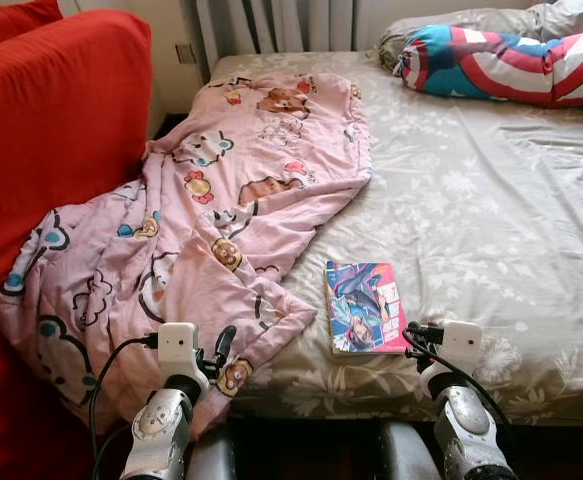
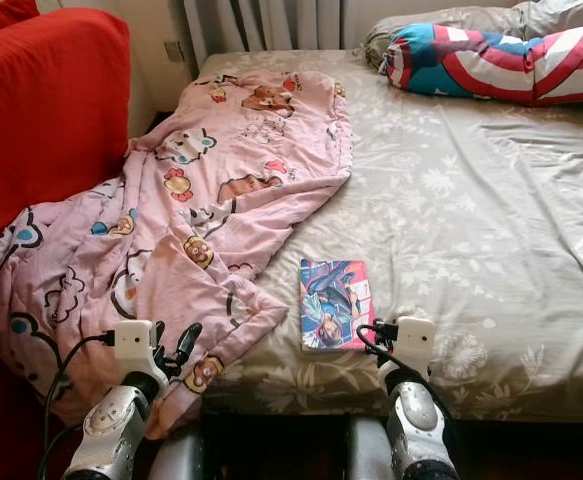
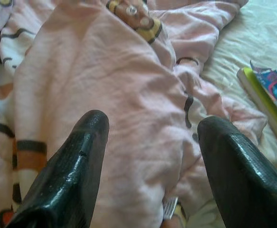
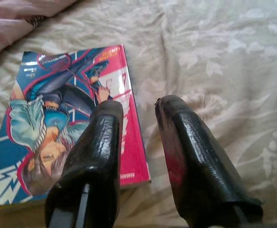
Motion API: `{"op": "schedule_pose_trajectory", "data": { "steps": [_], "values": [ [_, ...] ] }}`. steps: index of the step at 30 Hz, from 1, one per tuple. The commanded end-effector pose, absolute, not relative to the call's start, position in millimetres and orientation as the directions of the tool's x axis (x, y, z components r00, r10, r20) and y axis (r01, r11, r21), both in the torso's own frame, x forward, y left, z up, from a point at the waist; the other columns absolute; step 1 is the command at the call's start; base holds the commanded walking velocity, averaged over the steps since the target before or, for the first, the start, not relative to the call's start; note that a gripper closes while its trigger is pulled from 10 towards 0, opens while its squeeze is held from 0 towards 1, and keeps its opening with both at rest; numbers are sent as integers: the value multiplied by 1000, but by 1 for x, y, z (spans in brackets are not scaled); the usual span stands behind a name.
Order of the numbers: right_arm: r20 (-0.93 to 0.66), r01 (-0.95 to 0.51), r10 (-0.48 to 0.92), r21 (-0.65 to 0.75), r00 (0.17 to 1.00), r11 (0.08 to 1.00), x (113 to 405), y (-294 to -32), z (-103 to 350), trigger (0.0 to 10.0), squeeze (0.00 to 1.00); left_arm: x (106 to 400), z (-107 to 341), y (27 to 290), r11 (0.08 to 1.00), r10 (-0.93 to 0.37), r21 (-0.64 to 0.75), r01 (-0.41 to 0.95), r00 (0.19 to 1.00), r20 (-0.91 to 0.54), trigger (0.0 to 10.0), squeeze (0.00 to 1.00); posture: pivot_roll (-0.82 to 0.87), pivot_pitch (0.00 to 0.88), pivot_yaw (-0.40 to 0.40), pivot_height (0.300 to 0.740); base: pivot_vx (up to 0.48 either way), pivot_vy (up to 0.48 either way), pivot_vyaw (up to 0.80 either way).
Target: Clean up the room
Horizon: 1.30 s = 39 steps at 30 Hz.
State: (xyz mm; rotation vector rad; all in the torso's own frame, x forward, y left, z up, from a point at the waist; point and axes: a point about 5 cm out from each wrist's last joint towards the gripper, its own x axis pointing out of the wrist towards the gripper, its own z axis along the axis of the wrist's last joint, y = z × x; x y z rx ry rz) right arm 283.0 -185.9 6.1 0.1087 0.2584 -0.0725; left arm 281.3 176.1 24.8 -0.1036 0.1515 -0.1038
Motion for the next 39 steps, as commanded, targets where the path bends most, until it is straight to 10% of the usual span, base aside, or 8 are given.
{"op": "schedule_pose_trajectory", "data": {
  "steps": [1,38,39],
  "values": [
    [-269,71,-43,98,962,993,283,-182,5,10000,0,282,25,178,989,-111,-110,95,983,-148,10000,0,-4,88,50,586,300,0,0],
    [-320,30,18,147,947,989,301,-168,11,10000,0,275,28,183,989,-122,-99,109,984,-128,10000,0,51,125,65,586,92,0,0],
    [-319,42,15,170,947,985,303,-168,12,10000,820,274,29,184,989,-123,-96,111,984,-127,10000,0,58,130,68,586,0,0,0]
  ]
}}
